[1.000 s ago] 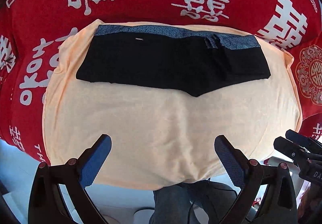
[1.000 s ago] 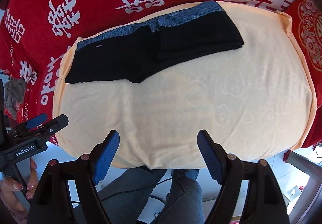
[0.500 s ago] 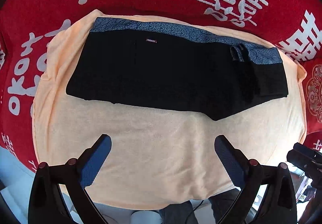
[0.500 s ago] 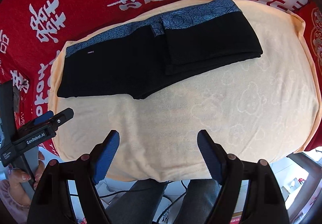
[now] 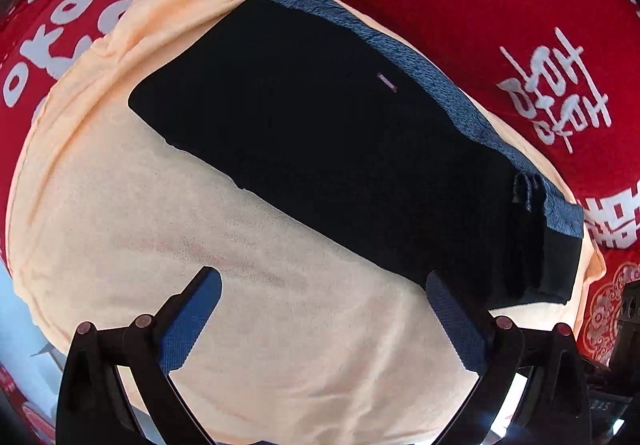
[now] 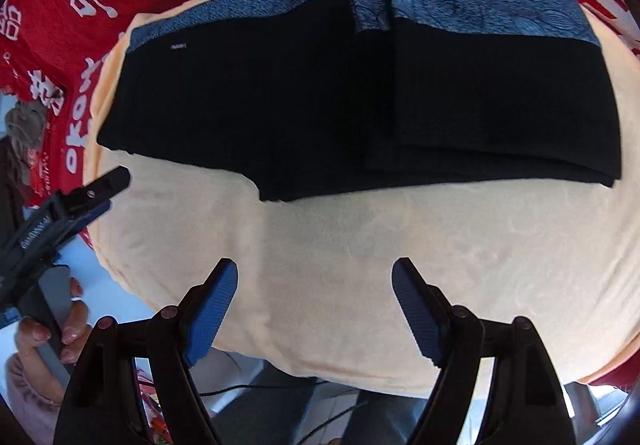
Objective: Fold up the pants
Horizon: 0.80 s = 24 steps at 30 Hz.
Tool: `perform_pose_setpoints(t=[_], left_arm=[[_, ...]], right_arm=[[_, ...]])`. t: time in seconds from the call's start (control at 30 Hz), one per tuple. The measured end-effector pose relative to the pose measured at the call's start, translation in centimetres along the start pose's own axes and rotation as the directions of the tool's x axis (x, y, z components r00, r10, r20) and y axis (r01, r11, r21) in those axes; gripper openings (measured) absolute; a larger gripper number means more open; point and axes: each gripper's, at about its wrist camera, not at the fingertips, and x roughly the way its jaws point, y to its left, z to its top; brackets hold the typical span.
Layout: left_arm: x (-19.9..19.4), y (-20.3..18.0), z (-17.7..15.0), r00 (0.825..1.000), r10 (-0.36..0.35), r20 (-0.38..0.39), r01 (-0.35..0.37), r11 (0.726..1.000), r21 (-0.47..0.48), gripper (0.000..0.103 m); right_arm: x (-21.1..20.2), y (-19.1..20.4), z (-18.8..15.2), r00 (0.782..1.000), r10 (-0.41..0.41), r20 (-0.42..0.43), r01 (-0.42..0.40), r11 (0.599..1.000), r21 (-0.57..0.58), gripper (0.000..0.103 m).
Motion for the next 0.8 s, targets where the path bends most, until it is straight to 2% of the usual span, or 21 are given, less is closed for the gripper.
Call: perform_pose_setpoints(t=[0.07, 0.1, 0.17, 0.2, 0.27, 0.3, 0.33, 0.43, 0.53, 0.63, 0.7, 0.73, 0.8], left_arm=[[0.4, 0.8, 0.5, 1.000, -0.024, 0.009, 0.024, 0.999, -0.033, 0.103], [0.3, 1.3, 0.9, 0.999, -0.044, 0.024, 0.045, 0.998, -0.044, 0.103], [0.0, 2.1, 1.5, 0.995, -0.088, 0.056, 0.091, 0.994, -0.053, 0.103], [-0.2, 2.7, 1.9, 0.991, -0.109, 0.071, 0.113, 0.992, -0.054, 0.103], [-0.3, 3.9, 2.6, 0.984, -0.155, 0.085, 0.160, 0.986, -0.052, 0.103], [-0.2, 4.6, 3.0, 0.979, -0.184, 0.084, 0.189, 0.980, -0.054, 0.103], [0.0, 5.2, 3.3, 0.974, -0.213, 0.080, 0.218, 0.974, -0.058, 0.103], [0.8, 6.4, 3.9, 0.967, -0.250, 0.054, 0.253, 0.966, -0.050, 0.103], [1.7, 6.4, 4.0, 0.960, -0.278, 0.029, 0.279, 0.960, -0.036, 0.103], [2.4, 6.1, 4.0, 0.942, -0.336, 0.017, 0.336, 0.941, -0.046, 0.103], [2.4, 5.9, 4.2, 0.934, -0.356, 0.019, 0.357, 0.933, -0.054, 0.103], [2.4, 5.9, 4.4, 0.929, -0.370, 0.022, 0.371, 0.927, -0.060, 0.103], [2.6, 5.9, 4.8, 0.911, -0.411, 0.033, 0.412, 0.907, -0.089, 0.103]], right_arm=[[0.5, -0.1, 1.2, 0.988, 0.156, 0.023, -0.157, 0.986, 0.063, 0.082], [1.0, -0.1, 1.8, 0.969, 0.243, 0.039, -0.246, 0.964, 0.105, 0.082], [2.6, -0.3, 2.5, 0.904, 0.419, 0.085, -0.428, 0.884, 0.189, 0.082], [3.8, -0.3, 2.8, 0.860, 0.499, 0.108, -0.510, 0.829, 0.230, 0.082], [6.4, 0.4, 3.0, 0.796, 0.591, 0.132, -0.603, 0.750, 0.272, 0.081], [7.8, 1.0, 3.1, 0.773, 0.620, 0.132, -0.629, 0.726, 0.278, 0.078], [9.1, 1.7, 3.1, 0.761, 0.636, 0.125, -0.642, 0.713, 0.282, 0.077], [12.7, 3.3, 2.8, 0.762, 0.640, 0.098, -0.635, 0.707, 0.311, 0.076], [13.9, 3.6, 2.2, 0.762, 0.628, 0.154, -0.640, 0.697, 0.322, 0.075], [13.4, 3.8, 3.1, 0.744, 0.627, 0.232, -0.668, 0.677, 0.309, 0.075], [13.2, 4.3, 4.2, 0.733, 0.637, 0.239, -0.679, 0.667, 0.305, 0.073], [13.0, 4.5, 4.7, 0.736, 0.633, 0.240, -0.677, 0.675, 0.295, 0.070], [11.7, 5.0, 5.1, 0.742, 0.619, 0.256, -0.670, 0.697, 0.256, 0.051]])
